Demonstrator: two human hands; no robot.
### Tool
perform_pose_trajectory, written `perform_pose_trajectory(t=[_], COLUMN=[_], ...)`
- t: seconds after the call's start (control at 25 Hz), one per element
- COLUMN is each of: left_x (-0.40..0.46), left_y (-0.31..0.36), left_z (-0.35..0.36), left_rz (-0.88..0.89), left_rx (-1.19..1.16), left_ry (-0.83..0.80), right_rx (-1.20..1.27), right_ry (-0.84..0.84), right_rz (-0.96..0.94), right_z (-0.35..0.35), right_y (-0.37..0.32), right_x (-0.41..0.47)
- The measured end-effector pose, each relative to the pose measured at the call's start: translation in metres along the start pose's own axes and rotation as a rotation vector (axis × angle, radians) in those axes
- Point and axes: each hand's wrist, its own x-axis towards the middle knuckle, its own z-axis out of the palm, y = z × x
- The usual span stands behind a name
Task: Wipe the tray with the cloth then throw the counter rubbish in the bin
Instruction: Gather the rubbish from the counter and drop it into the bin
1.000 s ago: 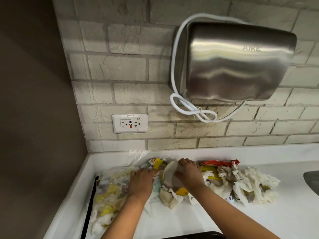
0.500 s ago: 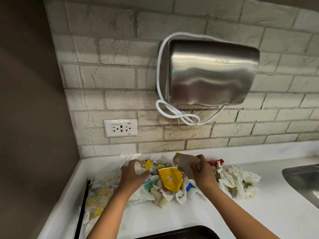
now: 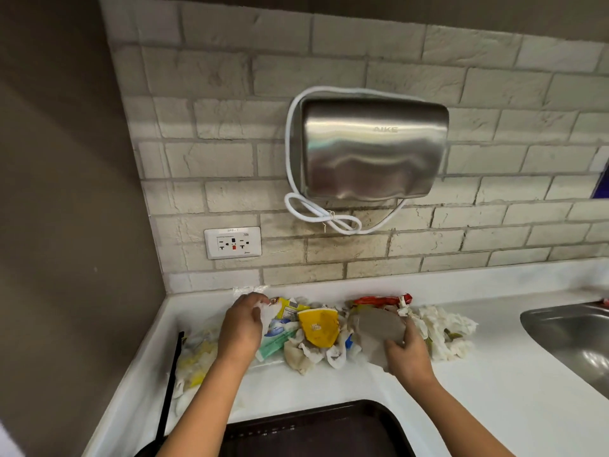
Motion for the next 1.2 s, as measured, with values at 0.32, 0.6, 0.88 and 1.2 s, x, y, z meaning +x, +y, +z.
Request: perform_pose_trajectory(t=[0.32,0.6,0.88,1.2], left_x=[-0.08,-0.184,-0.322,-0.498], left_y=[0.116,0.212,0.272,0.268], left_z=[-0.005,0.038,0.097,0.155], left_rz=[-0.196,-0.439,-0.581,-0.804], left_rx=[-0.579,-0.877,-0.994,-0.77], left_ry=[-0.105,-0.384,-0.804,-0.811], right_rx=[0.213,0.254,0.201,0.167], right_ry=[0.091,0.195,0.207,0.39], right_rz=[-0.022,-0.007,-0.007,-0.088], right_z=[-0.096,-0.195,-0.28,-0.36], right_y=[0.019,0.063,0.141,0.24], right_x=[-0.06,-0.121,-0.207,-0.317])
